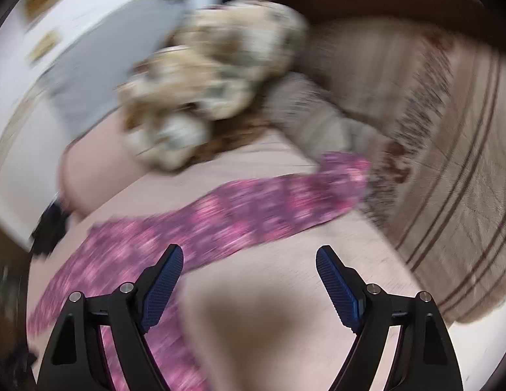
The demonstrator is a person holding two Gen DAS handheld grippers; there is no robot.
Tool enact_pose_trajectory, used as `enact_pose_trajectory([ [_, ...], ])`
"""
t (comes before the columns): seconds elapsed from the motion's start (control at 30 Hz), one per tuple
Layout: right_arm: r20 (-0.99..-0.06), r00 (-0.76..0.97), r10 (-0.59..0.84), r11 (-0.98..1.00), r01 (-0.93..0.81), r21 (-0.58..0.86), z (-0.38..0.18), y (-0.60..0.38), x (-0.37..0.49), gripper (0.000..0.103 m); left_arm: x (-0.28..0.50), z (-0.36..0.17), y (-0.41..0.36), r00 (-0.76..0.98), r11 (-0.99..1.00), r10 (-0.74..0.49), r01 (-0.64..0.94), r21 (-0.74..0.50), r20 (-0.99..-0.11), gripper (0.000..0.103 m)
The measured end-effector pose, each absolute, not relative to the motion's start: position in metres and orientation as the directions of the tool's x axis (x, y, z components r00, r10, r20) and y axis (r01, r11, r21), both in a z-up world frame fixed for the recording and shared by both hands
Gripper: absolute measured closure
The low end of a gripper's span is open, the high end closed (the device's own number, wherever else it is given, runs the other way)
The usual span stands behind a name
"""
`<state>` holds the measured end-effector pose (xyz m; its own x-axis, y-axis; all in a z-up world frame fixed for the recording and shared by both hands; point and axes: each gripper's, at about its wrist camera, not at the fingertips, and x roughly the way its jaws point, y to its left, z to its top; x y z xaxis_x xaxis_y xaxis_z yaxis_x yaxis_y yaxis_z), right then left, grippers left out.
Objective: Fold small clothes
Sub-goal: 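Grasp the sleeve cuff with the right gripper and lift it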
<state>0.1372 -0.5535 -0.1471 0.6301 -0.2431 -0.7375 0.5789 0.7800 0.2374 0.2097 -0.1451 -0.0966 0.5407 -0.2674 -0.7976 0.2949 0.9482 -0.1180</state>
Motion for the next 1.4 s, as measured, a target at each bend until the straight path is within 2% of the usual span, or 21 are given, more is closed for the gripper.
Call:
enact_pose_trajectory([
  [0.13,-0.786,0.525,-0.328,0.688,0.702,0.182,-0.188,-0.634,0.156,0.021,0.220,-0.112,-0.160,0.520,0.938,-0.293,0.318,-0.136,-0.803,0.000],
  [0.2,-0.812,0.496,-0.307,0.641,0.738,0.209,-0.210,-0.665,0.162,0.030,0.229,-0.123,-0.166,0.497,0.936,-0.295,0.323,-0.141,-0.816,0.000],
  [0.3,-0.831,0.479,-0.282,0.583,0.774,0.248,-0.233,-0.692,0.166,0.038,0.235,-0.131,-0.168,0.474,0.936,-0.299,0.315,-0.158,-0.828,0.000],
  [0.4,-0.814,0.518,-0.261,0.530,0.782,0.327,-0.243,-0.708,0.170,0.040,0.235,-0.134,-0.167,0.471,0.935,-0.304,0.313,-0.165,-0.828,0.000],
  [0.47,-0.821,0.510,-0.255,0.535,0.782,0.320,-0.244,-0.708,0.185,0.040,0.234,-0.134,-0.166,0.468,0.935,-0.307,0.312,-0.170,-0.828,0.000],
  [0.5,-0.821,0.521,-0.233,0.533,0.775,0.341,-0.246,-0.709,0.189,0.044,0.232,-0.133,-0.165,0.468,0.934,-0.310,0.310,-0.174,-0.828,0.000],
  [0.53,-0.822,0.532,-0.202,0.529,0.766,0.365,-0.249,-0.710,0.193,0.054,0.230,-0.132,-0.163,0.468,0.934,-0.311,0.309,-0.177,-0.827,0.000],
  [0.57,-0.822,0.543,-0.171,0.521,0.758,0.393,-0.252,-0.711,0.197,0.091,0.227,-0.128,-0.161,0.472,0.934,-0.314,0.308,-0.180,-0.824,0.000],
  [0.6,-0.819,0.554,-0.151,0.508,0.754,0.416,-0.254,-0.712,0.199,0.094,0.224,-0.125,-0.158,0.478,0.934,-0.316,0.307,-0.181,-0.820,0.000],
  [0.67,-0.809,0.560,-0.176,0.507,0.756,0.414,-0.246,-0.702,0.195,0.094,0.218,-0.119,-0.151,0.491,0.935,-0.317,0.304,-0.181,-0.812,0.000],
  [0.77,-0.750,0.591,-0.296,0.624,0.715,0.316,-0.201,-0.661,0.193,0.095,0.212,-0.112,-0.137,0.505,0.938,-0.320,0.286,-0.194,-0.802,0.000],
  [0.93,-0.594,0.730,-0.338,0.860,0.496,0.120,-0.118,-0.537,0.198,0.095,0.210,-0.107,-0.104,0.530,0.948,-0.312,0.227,-0.223,-0.789,0.000],
  [1.07,-0.529,0.826,-0.195,0.970,0.244,0.024,-0.082,-0.417,0.203,0.095,0.215,-0.107,-0.063,0.552,0.956,-0.293,0.149,-0.253,-0.780,0.000],
  [1.17,-0.527,0.848,-0.052,0.999,0.043,-0.030,-0.079,-0.322,0.203,0.095,0.220,-0.110,-0.029,0.567,0.961,-0.263,0.079,-0.266,-0.781,0.000],
  [1.27,-0.574,0.812,0.104,0.991,-0.131,-0.006,-0.104,-0.244,0.206,0.095,0.228,-0.117,0.015,0.577,0.956,-0.233,-0.012,-0.294,-0.782,0.000],
  [1.4,-0.709,0.654,0.264,0.960,-0.249,0.128,-0.188,-0.172,0.213,0.091,0.237,-0.139,0.069,0.565,0.923,-0.233,-0.127,-0.363,-0.792,0.000],
])
